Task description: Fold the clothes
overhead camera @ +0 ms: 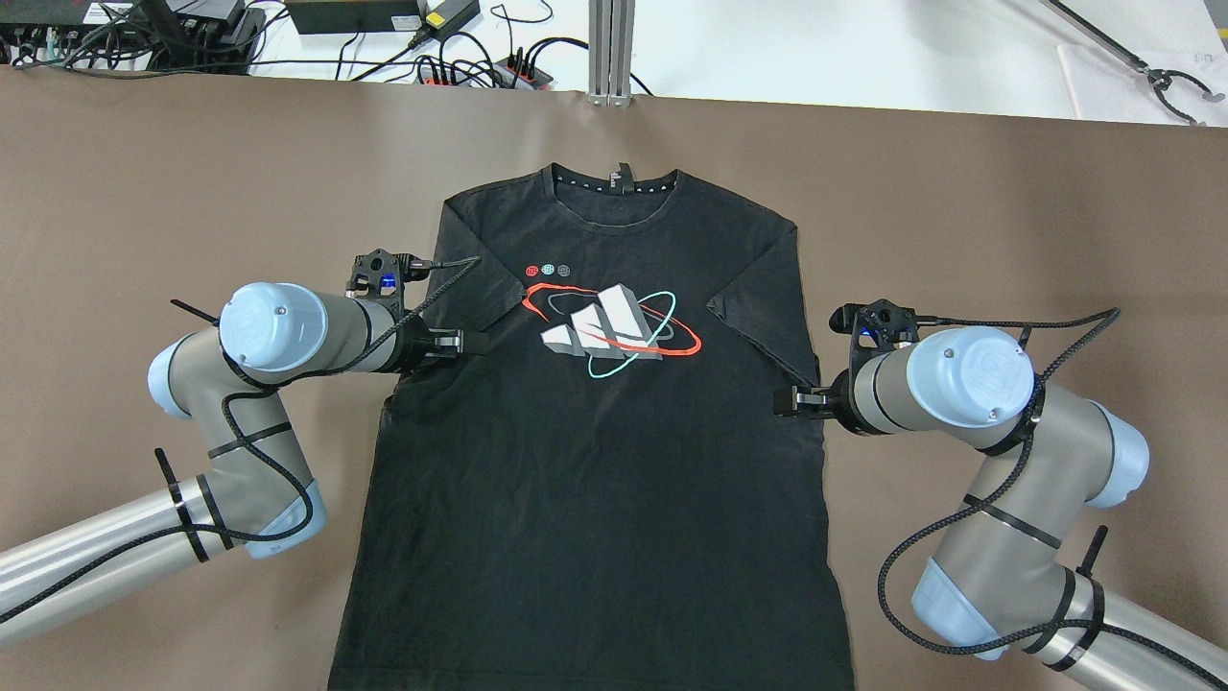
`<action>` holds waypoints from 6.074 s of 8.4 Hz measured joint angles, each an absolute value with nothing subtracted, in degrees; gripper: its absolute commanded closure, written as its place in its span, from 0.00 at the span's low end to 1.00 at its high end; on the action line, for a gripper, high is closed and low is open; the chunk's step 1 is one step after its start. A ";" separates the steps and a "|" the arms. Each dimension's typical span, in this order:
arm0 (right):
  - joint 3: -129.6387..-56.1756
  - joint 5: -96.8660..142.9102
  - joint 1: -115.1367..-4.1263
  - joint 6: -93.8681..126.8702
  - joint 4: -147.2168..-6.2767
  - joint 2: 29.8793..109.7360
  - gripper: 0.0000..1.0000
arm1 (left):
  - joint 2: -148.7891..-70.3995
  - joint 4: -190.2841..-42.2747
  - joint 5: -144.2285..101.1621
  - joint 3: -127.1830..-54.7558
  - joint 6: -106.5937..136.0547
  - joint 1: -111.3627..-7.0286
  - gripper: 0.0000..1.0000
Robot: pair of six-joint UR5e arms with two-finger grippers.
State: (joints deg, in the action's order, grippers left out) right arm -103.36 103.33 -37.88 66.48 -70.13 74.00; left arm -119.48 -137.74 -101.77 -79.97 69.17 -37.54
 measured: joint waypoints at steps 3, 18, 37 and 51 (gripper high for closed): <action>-103.36 103.35 -37.83 66.56 -70.13 74.00 0.06 | -117.44 -137.50 -101.63 -82.70 69.25 -37.29 0.07; -120.54 87.22 -16.85 98.48 -70.26 90.92 0.32 | -95.27 -137.04 -98.78 -107.51 81.94 -31.17 0.07; -125.25 79.52 0.40 108.63 -71.01 97.39 1.00 | -100.25 -125.60 -94.84 -110.65 89.56 -27.83 0.07; -127.88 79.54 1.32 108.72 -71.02 98.39 1.00 | -86.86 -117.12 -73.32 -121.54 118.16 0.69 0.47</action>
State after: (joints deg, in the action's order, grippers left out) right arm -127.88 79.54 1.32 108.72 -71.02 98.39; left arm -86.86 -117.12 -73.32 -121.54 118.16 0.69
